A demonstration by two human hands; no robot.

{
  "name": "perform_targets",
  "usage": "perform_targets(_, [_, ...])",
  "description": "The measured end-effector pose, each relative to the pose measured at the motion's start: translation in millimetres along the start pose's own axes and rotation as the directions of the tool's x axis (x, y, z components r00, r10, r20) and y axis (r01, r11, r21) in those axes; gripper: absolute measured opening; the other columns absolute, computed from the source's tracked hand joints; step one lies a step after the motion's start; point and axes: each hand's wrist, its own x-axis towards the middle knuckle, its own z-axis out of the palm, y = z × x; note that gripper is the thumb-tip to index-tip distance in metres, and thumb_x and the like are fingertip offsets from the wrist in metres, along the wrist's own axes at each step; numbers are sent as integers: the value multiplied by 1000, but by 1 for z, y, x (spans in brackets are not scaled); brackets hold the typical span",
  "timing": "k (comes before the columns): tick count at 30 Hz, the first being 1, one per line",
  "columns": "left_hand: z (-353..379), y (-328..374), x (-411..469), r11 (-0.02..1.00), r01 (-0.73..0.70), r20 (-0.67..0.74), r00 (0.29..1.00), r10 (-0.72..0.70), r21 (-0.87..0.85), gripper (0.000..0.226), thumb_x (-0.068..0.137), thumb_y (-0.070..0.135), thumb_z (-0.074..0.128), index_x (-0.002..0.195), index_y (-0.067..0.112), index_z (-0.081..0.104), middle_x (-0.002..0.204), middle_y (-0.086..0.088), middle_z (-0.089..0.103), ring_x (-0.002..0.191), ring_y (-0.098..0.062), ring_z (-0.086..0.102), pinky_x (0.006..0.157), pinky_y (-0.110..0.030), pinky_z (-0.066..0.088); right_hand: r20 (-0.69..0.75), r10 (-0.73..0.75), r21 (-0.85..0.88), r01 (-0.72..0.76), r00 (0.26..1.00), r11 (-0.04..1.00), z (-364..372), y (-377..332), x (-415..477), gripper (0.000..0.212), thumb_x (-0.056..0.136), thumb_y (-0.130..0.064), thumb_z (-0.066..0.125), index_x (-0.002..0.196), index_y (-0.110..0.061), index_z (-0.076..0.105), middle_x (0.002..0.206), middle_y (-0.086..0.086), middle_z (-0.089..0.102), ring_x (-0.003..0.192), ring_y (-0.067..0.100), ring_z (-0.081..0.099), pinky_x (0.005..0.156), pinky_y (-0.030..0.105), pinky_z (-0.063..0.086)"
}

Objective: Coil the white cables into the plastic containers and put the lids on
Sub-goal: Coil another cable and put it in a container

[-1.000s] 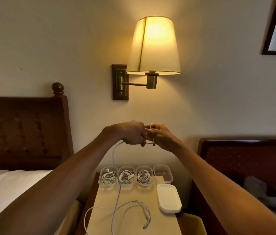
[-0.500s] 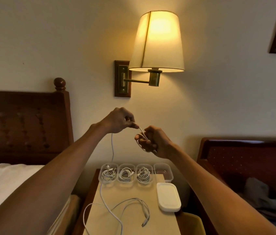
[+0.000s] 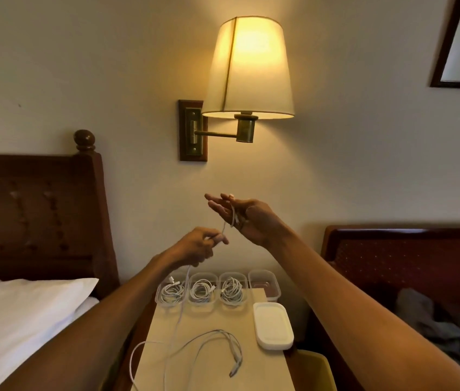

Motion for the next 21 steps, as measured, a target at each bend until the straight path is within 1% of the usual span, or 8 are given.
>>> perform_targets(2, [15,11,-7,1000,8,103,995,-9,7,30,106,31,41,120,22,65,73,-7,55,53,-11,45,43,-23,38,-30,-46,-72,44,998,996,-5,0,3,31,104,-5,25,128,5,43,129,28,57,110,36,64,90,40,57])
perform_targets(4, [21,23,-15,999,34,177,984,-33,-3,31,106,32,40,125,22,62,73,-5,55,53,-9,46,45,-21,40,-82,-85,-231,64,993,971,-13,0,4,34,104,-6,29,134,6,41,135,28,52,114,37,60,92,44,55])
perform_targets(7, [7,42,-18,995,65,259,963,-81,71,32,105,33,43,128,23,62,76,-4,55,58,-11,47,49,-23,42,-131,-148,-511,61,980,858,-28,2,3,33,103,-5,37,132,6,46,138,27,49,121,38,55,96,46,51])
perform_targets(10, [-5,64,-19,974,73,307,942,-138,215,30,104,31,48,127,20,64,79,-3,55,62,-13,47,51,-23,44,-214,-224,-558,69,951,827,-39,4,3,33,103,-4,39,133,7,46,138,26,47,125,39,50,100,44,47])
perform_targets(13, [-5,84,-20,941,66,317,932,-177,332,27,103,21,48,123,10,64,78,-3,58,62,-14,50,51,-23,47,-237,-250,-628,48,939,777,-40,7,8,36,102,-3,40,137,9,41,137,28,45,130,41,45,110,48,39])
perform_targets(15, [-8,92,-19,920,47,313,933,-180,388,26,101,15,48,118,7,66,79,-3,59,64,-15,52,51,-23,48,-229,-245,-697,17,942,717,-40,10,9,36,102,-2,42,136,9,42,135,28,47,128,40,46,110,53,38])
perform_targets(17, [-17,95,-18,922,6,305,943,-134,387,23,99,14,52,111,7,71,79,-4,60,65,-15,53,52,-23,48,-233,-219,-738,-25,948,675,-42,13,7,34,102,-4,43,133,9,46,131,29,50,123,40,51,106,55,42])
perform_targets(21, [-41,94,-16,950,-76,255,967,-4,302,14,94,16,64,100,11,76,82,-7,64,71,-17,57,60,-25,53,-230,-46,-739,-144,972,659,-49,16,-1,29,101,-3,41,120,17,50,124,35,51,99,35,63,91,43,52])
